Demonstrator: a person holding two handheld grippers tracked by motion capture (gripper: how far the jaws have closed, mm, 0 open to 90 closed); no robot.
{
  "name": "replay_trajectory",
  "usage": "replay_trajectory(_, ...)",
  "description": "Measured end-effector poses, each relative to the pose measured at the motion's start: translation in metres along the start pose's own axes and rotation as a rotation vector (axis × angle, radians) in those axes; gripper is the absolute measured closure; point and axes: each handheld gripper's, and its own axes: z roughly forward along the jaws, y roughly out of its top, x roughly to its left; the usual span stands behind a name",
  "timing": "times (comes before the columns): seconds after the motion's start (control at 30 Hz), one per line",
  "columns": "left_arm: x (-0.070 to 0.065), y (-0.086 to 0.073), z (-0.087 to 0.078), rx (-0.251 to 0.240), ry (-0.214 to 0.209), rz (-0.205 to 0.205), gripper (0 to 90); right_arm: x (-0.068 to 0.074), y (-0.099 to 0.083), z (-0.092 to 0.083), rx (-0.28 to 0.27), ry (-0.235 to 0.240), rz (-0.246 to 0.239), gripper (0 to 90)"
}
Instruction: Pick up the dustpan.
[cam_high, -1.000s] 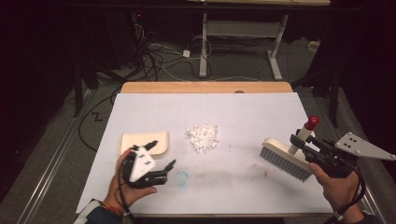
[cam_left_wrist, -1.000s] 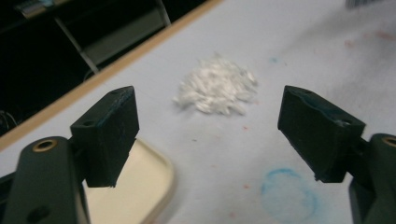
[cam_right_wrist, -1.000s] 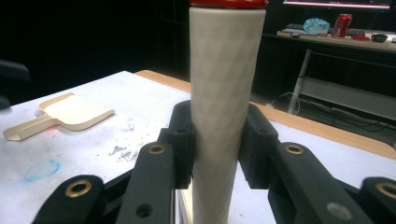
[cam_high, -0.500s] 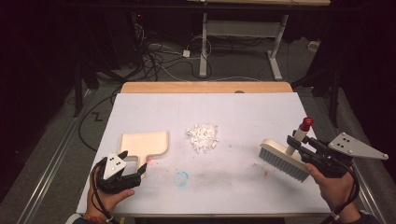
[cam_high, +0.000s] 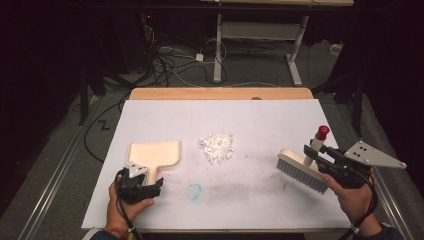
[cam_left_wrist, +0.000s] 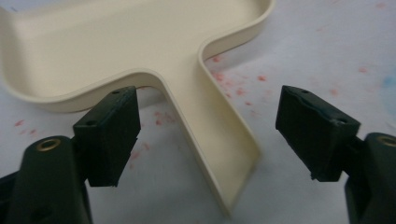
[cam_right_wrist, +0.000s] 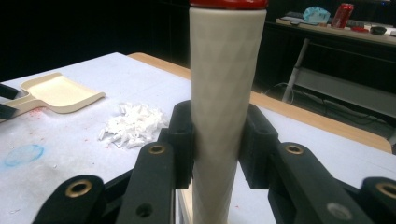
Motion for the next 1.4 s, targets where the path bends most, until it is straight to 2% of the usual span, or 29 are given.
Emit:
replay_trajectory(0.03,0.004,0.005,0.008,0.031,0.016,-0.011,19.9,0.0,0.0,0.001,0.001,0.001,-0.003,70.5)
replay_trajectory(0.07,0.011,0.012,0.017,0.022,0.01,-0.032,19.0,0.001,0.0,0.001,0.005,-0.001,-0.007,70.5)
replay_trajectory(0.2,0.017,0.019,0.022,0.026,0.012,-0.031,23.0,0.001,0.0,0.0,0.001,-0.002,-0.008,70.5)
replay_trajectory(0.37,0.025,0.019,0.021,0.026,0.001,-0.029,36.2,-0.004,-0.002,0.001,0.003,0.004,0.014,70.5)
replay_trajectory(0.43,0.026,0.02,0.021,0.03,0.012,-0.03,40.1,-0.004,-0.002,0.0,-0.003,0.014,0.029,70.5)
replay_trajectory(0.5,0.026,0.02,0.021,0.03,0.016,-0.029,45.4,-0.004,-0.001,0.0,-0.005,0.015,0.023,70.5)
replay_trajectory(0.6,0.027,0.02,0.021,0.032,0.018,-0.017,55.1,-0.003,0.0,0.0,-0.001,0.022,0.022,70.5)
replay_trajectory(0.63,0.027,0.021,0.022,0.029,0.006,-0.006,59.0,-0.003,-0.001,0.001,0.003,0.025,0.019,70.5)
replay_trajectory(0.7,0.026,0.022,0.022,0.034,0.009,0.01,62.6,-0.002,-0.002,0.004,0.014,0.029,0.017,70.5)
replay_trajectory(0.8,0.028,0.023,0.021,0.033,-0.002,0.01,63.0,0.0,-0.003,0.007,0.023,0.034,0.011,70.5)
replay_trajectory(0.97,0.038,0.028,0.019,0.037,-0.061,0.028,63.2,0.0,-0.003,0.008,0.021,0.034,0.002,70.5)
replay_trajectory(1.1,0.045,0.033,0.01,0.032,-0.063,0.05,63.2,-0.002,-0.001,0.008,0.017,0.029,0.01,70.6)
replay_trajectory(1.17,0.047,0.034,0.001,0.03,-0.061,0.086,63.3,-0.005,0.0,0.01,0.012,0.024,0.016,70.6)
replay_trajectory(1.2,0.047,0.034,0.001,0.03,-0.061,0.086,63.3,-0.006,0.0,0.012,0.016,0.021,0.017,70.6)
replay_trajectory(1.27,0.051,0.033,-0.007,0.027,-0.069,0.119,63.3,-0.008,-0.001,0.014,0.017,0.014,0.021,70.6)
replay_trajectory(1.3,0.051,0.033,-0.007,0.027,-0.069,0.119,63.3,-0.009,-0.002,0.014,0.02,0.013,0.022,70.6)
replay_trajectory(1.4,0.052,0.033,-0.016,0.046,-0.073,0.139,63.3,-0.01,-0.002,0.013,0.019,0.006,0.027,70.6)
